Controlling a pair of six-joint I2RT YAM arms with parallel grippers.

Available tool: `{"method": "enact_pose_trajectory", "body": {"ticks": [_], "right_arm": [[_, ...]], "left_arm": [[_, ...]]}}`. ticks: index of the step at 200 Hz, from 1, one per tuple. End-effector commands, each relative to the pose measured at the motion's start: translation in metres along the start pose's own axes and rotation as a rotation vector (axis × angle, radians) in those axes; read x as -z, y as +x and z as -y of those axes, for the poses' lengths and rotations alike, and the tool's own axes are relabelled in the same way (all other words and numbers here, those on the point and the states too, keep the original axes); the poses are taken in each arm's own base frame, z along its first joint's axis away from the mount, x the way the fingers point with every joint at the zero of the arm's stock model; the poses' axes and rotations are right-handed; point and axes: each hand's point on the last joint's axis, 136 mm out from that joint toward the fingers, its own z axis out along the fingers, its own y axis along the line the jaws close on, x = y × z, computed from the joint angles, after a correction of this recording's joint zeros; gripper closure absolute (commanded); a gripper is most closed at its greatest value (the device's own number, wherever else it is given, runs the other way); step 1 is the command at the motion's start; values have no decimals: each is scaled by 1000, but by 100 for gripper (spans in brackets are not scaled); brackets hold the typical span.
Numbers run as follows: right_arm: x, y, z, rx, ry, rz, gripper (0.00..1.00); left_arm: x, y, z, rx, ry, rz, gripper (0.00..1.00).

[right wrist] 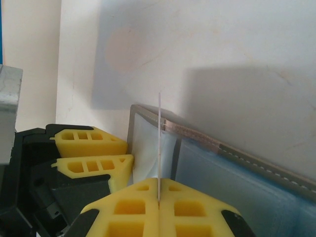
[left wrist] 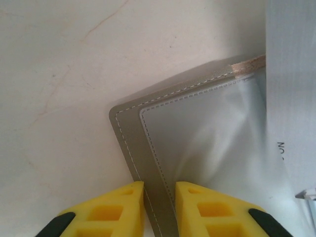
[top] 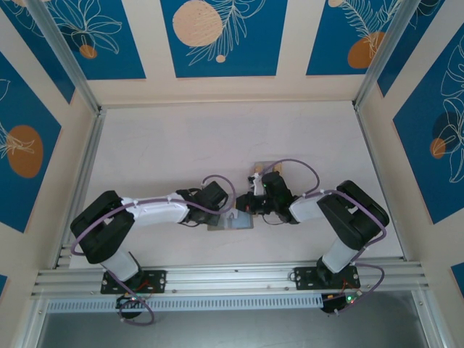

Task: Put the credit cards into the card holder
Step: Insert the credit card into the card slot.

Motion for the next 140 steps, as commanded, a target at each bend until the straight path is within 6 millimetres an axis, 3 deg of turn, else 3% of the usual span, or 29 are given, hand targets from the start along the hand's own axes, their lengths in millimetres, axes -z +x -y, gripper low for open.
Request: {"method": "enact_pose_trajectory", "body": {"ticks": [1, 78, 140], "right_arm": [[-4, 12, 2, -39, -16, -34, 100], [-1, 13, -3, -114, -30, -23, 100], [-7, 32, 4, -169, 7, -53, 100]], "left_arm": [[-27, 50, -21, -16, -77, -160, 79], [-28, 52, -21, -11, -74, -160, 79], [-28, 52, -20, -3, -65, -154, 79]]}}
